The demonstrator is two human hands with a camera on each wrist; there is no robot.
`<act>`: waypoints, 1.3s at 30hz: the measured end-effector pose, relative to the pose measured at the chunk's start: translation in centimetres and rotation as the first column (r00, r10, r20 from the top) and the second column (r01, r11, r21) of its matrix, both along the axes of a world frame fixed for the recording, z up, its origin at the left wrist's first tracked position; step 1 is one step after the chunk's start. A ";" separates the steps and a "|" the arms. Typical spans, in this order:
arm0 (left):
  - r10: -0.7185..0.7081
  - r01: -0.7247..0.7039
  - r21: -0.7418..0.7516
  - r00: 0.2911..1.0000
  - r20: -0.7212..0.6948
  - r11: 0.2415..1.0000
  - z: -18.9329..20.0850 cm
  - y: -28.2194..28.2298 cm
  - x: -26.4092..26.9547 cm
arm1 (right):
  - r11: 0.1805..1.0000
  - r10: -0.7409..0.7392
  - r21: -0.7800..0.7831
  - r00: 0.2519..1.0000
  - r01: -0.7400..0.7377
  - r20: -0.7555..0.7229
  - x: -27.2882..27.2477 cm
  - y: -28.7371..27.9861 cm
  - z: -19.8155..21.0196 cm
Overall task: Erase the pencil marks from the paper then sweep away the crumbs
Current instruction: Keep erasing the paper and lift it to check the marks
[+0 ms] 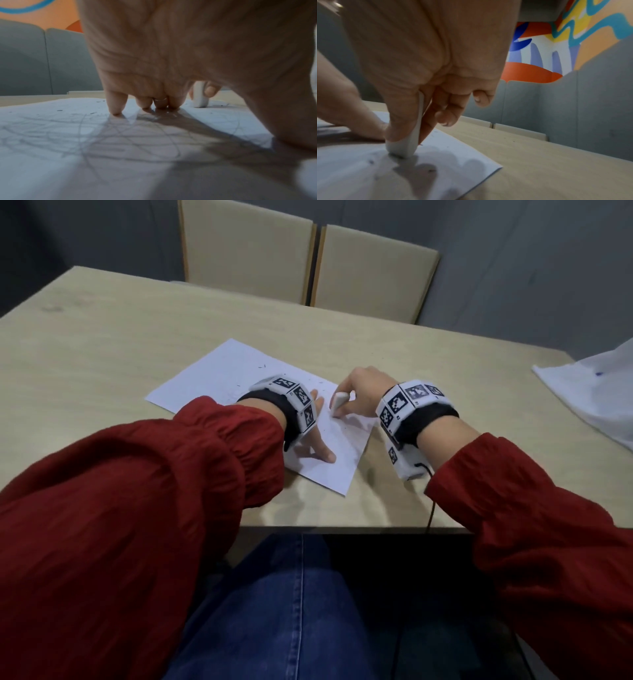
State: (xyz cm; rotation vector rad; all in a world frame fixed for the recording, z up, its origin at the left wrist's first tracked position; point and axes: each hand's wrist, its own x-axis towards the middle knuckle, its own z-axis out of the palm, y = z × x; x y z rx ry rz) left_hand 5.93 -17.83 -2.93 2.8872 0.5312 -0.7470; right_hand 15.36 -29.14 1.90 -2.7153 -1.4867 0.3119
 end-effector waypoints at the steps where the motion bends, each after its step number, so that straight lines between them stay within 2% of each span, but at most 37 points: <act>1: -0.005 0.005 0.014 1.000 0.000 1.000 0.2 -0.1 0.0 | 1.000 0.021 -0.021 1.000 -0.021 -0.002 -0.3 -0.7 0.1; 5: -0.026 0.026 0.018 1.000 -0.008 1.000 0.6 -0.4 0.2 | 0.977 0.116 -0.176 0.992 -0.123 -0.049 -1.5 -4.3 1.0; 7: -0.025 0.025 0.022 1.000 0.000 0.999 0.5 -0.5 0.2 | 0.958 0.160 -0.244 0.987 -0.150 0.024 -1.9 -4.2 1.7; 9: -0.025 0.025 0.017 1.000 -0.001 1.000 0.6 -0.5 0.1 | 0.969 0.183 -0.192 0.973 -0.155 0.140 -2.1 -2.5 2.0; 12: -0.037 0.038 -0.023 0.999 0.031 0.999 1.0 -0.6 -0.5 | 0.996 0.092 -0.030 0.970 -0.088 0.225 -2.5 0.2 1.2; 15: -0.071 0.073 -0.028 0.995 0.065 0.997 1.9 -1.3 -1.3 | 0.998 0.062 0.012 0.981 -0.065 0.182 -2.2 0.1 0.3; 19: -0.059 0.057 0.041 0.997 0.041 0.998 1.5 -1.1 -0.9 | 0.988 0.151 -0.054 0.983 -0.146 0.105 -2.5 -3.4 0.4; 22: -0.040 0.039 0.024 0.998 0.042 0.999 1.2 -0.7 -0.8 | 0.977 0.189 -0.114 0.979 -0.180 0.072 -3.0 -5.3 0.7; 24: -0.039 0.038 0.021 0.999 0.039 0.999 1.3 -0.8 -0.8 | 0.973 0.195 -0.141 0.978 -0.182 0.080 -2.7 -4.7 1.2; 28: -0.014 0.015 -0.026 1.000 0.021 1.000 1.3 -0.7 -0.9 | 0.996 0.086 -0.005 0.985 -0.086 0.148 -2.0 -1.3 1.4; 31: -0.036 0.038 -0.029 0.998 0.042 0.999 2.0 -1.4 -1.5 | 0.998 0.059 0.022 0.988 -0.063 0.142 -1.7 -0.2 0.4; 39: -0.033 0.034 -0.003 0.998 0.044 0.999 2.2 -1.0 -1.2 | 0.984 0.151 -0.100 0.987 -0.144 0.062 -2.8 -7.0 0.9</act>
